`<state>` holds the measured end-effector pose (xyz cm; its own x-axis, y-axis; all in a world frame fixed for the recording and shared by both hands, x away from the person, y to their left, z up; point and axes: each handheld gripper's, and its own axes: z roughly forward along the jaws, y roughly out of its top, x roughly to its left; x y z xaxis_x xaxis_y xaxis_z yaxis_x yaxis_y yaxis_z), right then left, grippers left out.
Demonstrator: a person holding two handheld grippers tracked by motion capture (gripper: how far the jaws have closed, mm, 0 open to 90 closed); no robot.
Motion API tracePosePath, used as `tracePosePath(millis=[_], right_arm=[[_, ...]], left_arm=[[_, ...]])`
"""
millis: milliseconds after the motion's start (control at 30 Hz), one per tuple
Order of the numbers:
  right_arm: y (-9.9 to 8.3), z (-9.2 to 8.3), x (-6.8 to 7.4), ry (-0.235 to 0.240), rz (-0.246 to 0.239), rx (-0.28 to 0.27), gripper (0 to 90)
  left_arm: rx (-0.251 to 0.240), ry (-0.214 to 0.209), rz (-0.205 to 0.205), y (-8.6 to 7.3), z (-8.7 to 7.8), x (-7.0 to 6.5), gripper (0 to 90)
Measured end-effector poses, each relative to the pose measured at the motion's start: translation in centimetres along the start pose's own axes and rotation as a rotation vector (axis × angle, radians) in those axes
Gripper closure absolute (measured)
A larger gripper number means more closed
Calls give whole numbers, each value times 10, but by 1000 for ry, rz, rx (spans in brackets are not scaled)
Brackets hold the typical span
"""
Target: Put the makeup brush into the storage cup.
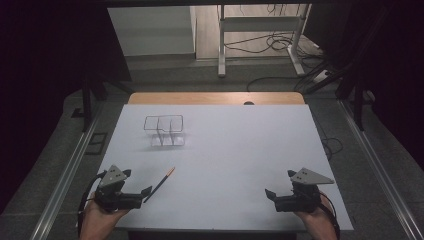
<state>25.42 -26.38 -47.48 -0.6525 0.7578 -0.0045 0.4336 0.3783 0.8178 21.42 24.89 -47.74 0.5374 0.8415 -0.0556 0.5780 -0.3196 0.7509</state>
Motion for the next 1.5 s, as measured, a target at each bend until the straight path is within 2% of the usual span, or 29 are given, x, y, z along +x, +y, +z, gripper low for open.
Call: tracePosePath(millis=[267,567,733,1000,1233,1500], right_arm=[[0,1,0,-1,-2,4,0],[0,2,1,-3,-11,14,0],[0,2,1,-4,-15,19,0],[-1,4,1,-8,-20,38,2],[0,3,2,-5,-19,33,2],[0,3,2,-5,-22,36,2]], left_arm=[[28,-3,23,6,4,0,75],[46,-27,9,11,5,3,51],[76,-20,30,15,6,2,62],[103,-32,33,20,9,3,54],[148,-34,66,27,13,2,80],[180,-35,70,33,18,3,101]])
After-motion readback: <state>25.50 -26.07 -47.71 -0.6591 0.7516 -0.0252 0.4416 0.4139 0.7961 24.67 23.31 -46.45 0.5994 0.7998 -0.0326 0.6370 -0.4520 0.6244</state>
